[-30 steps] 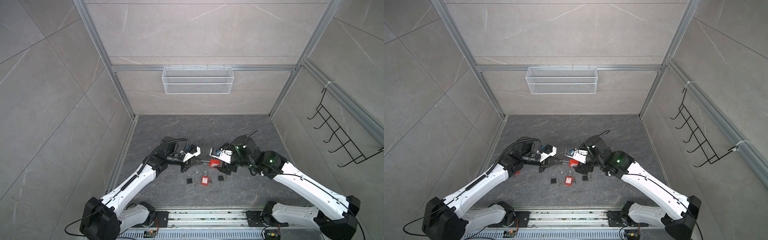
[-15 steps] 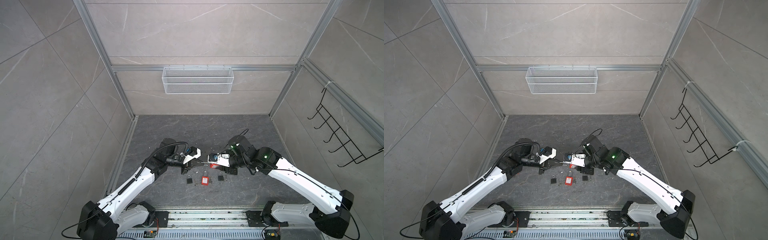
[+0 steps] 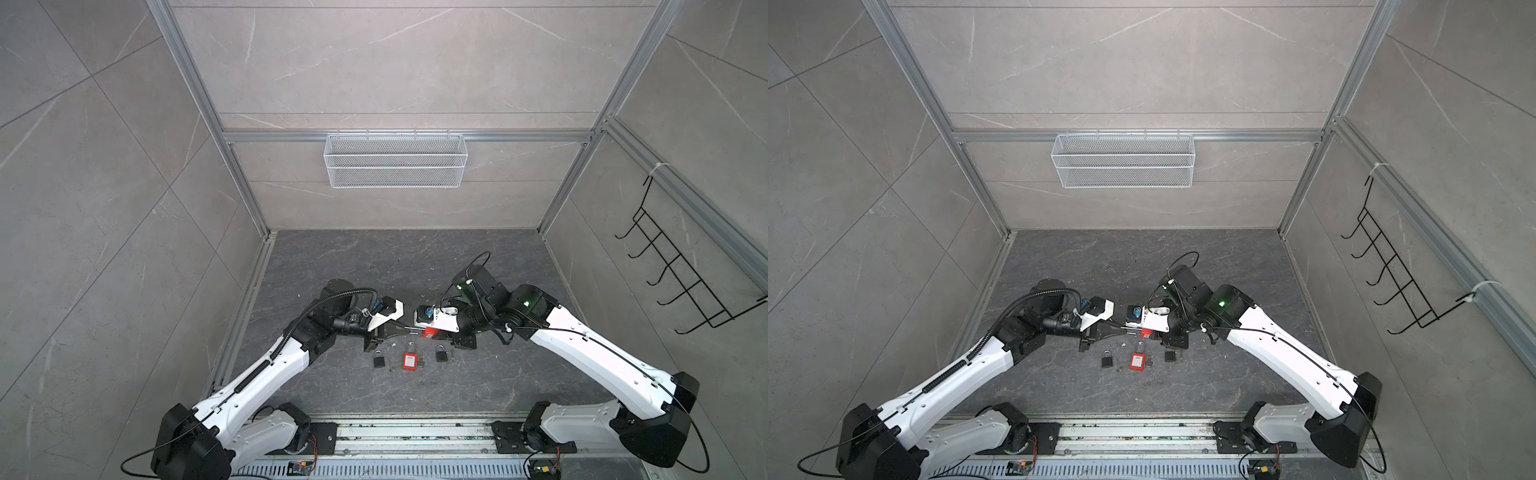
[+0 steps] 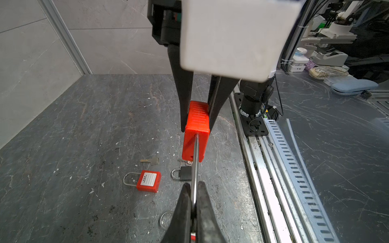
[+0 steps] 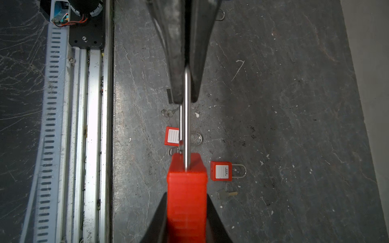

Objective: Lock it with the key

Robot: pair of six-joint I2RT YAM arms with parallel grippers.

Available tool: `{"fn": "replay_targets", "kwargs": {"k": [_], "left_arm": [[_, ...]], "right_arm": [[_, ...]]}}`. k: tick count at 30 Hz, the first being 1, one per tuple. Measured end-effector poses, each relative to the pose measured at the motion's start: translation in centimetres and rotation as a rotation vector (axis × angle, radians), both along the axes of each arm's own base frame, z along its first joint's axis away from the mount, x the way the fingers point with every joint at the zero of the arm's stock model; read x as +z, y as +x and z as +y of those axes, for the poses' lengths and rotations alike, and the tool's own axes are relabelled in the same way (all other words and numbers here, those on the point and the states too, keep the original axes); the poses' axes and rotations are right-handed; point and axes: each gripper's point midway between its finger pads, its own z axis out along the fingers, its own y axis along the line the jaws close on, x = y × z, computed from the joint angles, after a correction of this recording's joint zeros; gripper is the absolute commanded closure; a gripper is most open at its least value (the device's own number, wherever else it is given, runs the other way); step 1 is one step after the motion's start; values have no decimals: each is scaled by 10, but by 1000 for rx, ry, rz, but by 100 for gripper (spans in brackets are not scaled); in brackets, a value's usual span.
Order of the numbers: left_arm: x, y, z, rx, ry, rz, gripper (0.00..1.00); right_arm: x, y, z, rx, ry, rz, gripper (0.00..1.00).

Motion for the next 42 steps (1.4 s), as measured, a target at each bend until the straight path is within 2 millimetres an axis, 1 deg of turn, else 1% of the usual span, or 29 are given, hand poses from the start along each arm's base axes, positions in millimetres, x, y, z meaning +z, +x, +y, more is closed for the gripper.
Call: {"fn": "replay_targets", "kwargs": {"k": [7,10,17,21,34,38,39,41,42], "left_arm": [[-4,-6,-8,-9,16,-33,100],[-6,-8,-11,-9,16,-51,100],[-10,-4,-11,24,18,-32,100],[-12,-1,-14,31,7,-8,100],[-16,7,-18,60,-22,29,100],[-16,7,-18,61,-22,27,100],[-16,6,-18,60,-22,26,100],[-16,5,-19,58,-21,26,100],[-16,4,-19,54,-21,26,100]], "right_arm": [[-3,-8,-7,-2,-8,87,81],[-4,-9,-4,6,6,114,81],[-9,-5,0,5,4,136,81],[-9,-1,4,3,18,131,80],[-13,5,2,-44,33,119,77],[-11,11,2,-63,39,84,68],[-7,15,3,-65,54,60,61],[-2,17,5,-74,80,33,44],[2,19,4,-80,92,15,37]]}}
